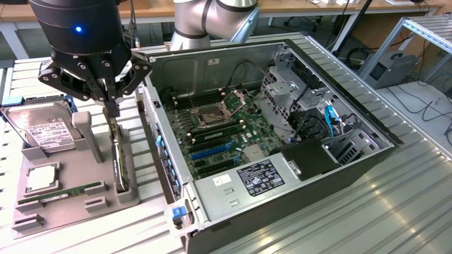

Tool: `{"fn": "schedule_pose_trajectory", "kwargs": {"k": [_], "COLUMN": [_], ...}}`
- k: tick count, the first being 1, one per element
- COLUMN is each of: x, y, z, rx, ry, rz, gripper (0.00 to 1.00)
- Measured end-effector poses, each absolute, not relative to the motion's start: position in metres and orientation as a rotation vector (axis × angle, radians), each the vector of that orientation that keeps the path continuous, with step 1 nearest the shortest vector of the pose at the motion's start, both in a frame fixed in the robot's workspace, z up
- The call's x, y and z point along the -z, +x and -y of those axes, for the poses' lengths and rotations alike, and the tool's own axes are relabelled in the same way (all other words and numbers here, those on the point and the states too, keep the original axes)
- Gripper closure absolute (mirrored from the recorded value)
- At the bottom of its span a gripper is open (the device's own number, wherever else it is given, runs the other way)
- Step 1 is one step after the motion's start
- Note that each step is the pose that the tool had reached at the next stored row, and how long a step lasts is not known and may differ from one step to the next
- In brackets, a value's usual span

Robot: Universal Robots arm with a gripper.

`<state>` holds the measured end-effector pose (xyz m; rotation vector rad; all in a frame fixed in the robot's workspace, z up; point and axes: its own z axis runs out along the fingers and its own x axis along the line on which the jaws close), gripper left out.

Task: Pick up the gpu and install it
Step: 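Reach for the gpu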

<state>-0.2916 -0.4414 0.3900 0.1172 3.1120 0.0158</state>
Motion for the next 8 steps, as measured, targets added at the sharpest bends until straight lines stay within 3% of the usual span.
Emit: {"fn": "schedule_pose_trajectory", "kwargs": {"k": [8], "x": [-0.3895], "y": [-0.2947], "z": [0.4444], "rx": [-0.014], "ry": [0.117], "rz": [-3.112], "gripper": [0.89]}}
